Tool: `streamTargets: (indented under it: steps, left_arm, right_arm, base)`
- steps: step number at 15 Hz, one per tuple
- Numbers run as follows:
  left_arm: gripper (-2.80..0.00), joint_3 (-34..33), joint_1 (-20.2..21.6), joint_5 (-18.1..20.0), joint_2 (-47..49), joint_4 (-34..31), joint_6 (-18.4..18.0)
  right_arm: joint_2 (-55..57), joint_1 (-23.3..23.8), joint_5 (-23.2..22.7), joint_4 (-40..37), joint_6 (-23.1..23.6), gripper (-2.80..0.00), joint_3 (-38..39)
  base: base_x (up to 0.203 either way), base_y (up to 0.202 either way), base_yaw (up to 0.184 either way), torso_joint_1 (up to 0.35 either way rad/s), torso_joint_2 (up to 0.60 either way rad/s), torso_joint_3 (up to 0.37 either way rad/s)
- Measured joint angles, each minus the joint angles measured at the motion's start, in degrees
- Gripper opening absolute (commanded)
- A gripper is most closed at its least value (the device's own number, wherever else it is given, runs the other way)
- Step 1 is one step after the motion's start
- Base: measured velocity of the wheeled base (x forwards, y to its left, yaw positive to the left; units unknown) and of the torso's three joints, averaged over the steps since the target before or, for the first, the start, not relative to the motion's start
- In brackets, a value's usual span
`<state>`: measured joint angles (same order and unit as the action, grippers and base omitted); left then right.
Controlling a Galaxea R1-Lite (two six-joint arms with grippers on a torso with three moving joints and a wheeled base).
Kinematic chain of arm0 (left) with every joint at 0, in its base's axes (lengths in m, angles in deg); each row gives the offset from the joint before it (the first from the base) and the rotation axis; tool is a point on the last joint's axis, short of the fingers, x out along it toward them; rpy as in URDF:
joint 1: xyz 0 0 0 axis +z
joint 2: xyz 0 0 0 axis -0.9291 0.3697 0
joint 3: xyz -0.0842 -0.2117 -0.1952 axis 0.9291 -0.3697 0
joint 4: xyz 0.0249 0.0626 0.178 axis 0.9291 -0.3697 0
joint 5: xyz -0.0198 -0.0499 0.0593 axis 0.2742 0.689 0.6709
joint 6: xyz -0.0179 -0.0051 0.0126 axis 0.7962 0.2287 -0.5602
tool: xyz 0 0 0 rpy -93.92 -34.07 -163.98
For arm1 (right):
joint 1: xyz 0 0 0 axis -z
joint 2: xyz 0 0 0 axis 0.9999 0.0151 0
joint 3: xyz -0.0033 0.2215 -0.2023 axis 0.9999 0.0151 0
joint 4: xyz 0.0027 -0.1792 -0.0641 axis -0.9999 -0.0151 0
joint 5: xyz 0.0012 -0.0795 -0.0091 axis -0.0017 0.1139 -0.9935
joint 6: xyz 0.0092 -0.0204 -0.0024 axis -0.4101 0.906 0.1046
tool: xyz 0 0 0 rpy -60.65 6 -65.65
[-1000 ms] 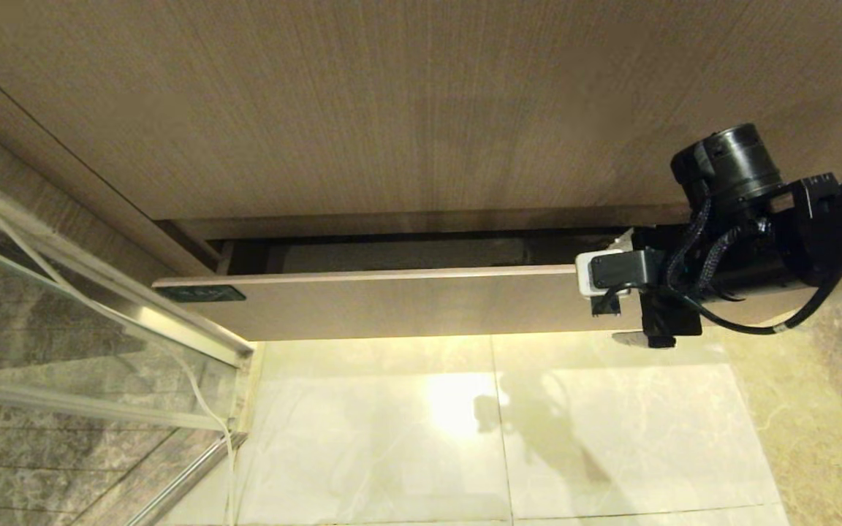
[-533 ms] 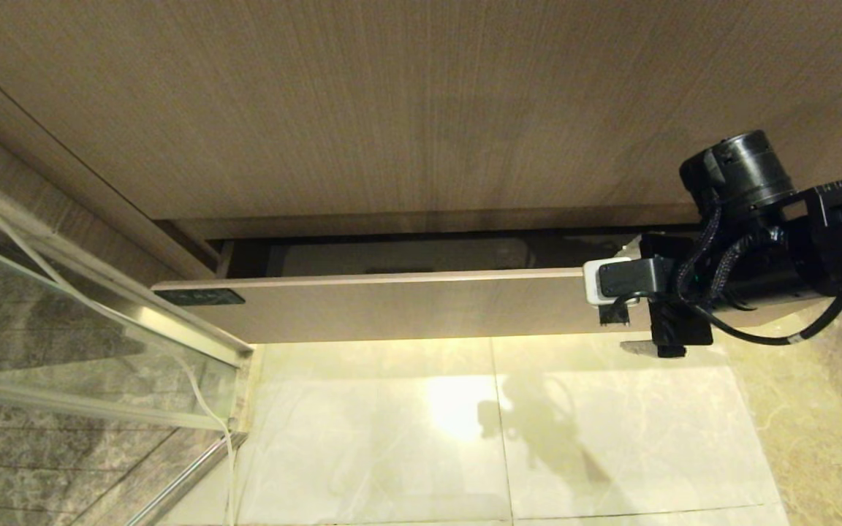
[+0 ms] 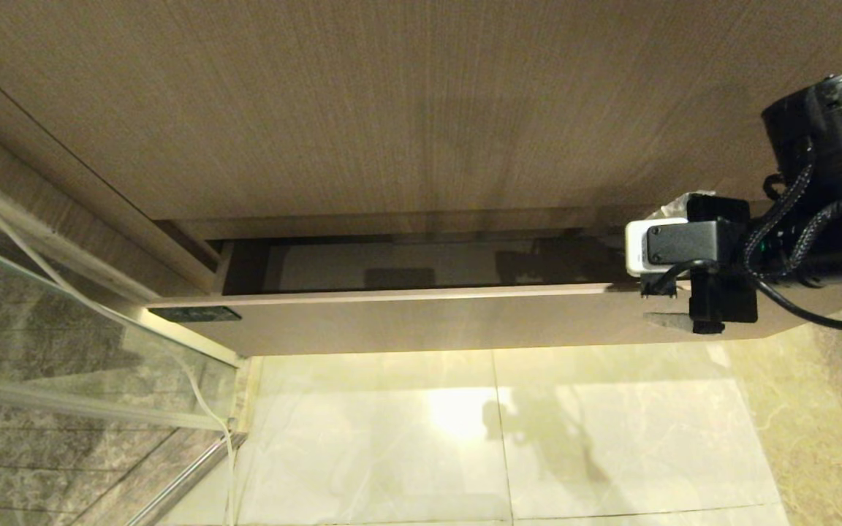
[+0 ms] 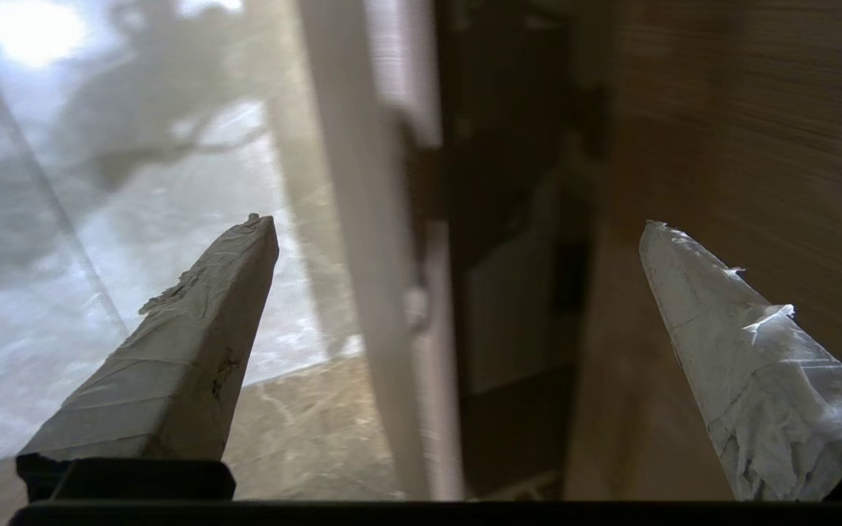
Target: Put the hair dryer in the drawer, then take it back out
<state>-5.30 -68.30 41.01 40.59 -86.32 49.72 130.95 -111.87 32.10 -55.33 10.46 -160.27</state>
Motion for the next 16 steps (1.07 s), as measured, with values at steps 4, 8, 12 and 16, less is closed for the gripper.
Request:
streamTargets:
  steps: [4, 8, 12, 16]
  left_arm:
    - [0.00, 0.0, 0.0, 0.0, 0.0, 0.0, 0.0]
    - [0.00, 0.0, 0.0, 0.0, 0.0, 0.0, 0.0]
    - [0.00, 0.0, 0.0, 0.0, 0.0, 0.0, 0.0]
    - [0.00, 0.0, 0.0, 0.0, 0.0, 0.0, 0.0]
  right_arm:
    - [-1.7, 0.0, 0.2, -0.5, 0.1, 0.00, -3.5]
    - [-3.1, -0.8, 0.1, -0.8, -2.3, 0.00, -5.4]
    - [-5.7, -2.5, 0.1, -4.8, -7.5, 0.00, -6.7]
    - [-10.0, -2.8, 0.1, -9.1, -7.8, 0.00, -5.7]
  base:
    - [0.000, 0.000, 0.000, 0.000, 0.00, 0.000]
    - [0.000, 0.000, 0.000, 0.000, 0.00, 0.000]
    - [0.000, 0.000, 0.000, 0.000, 0.00, 0.000]
    - [0.000, 0.000, 0.000, 0.000, 0.00, 0.000]
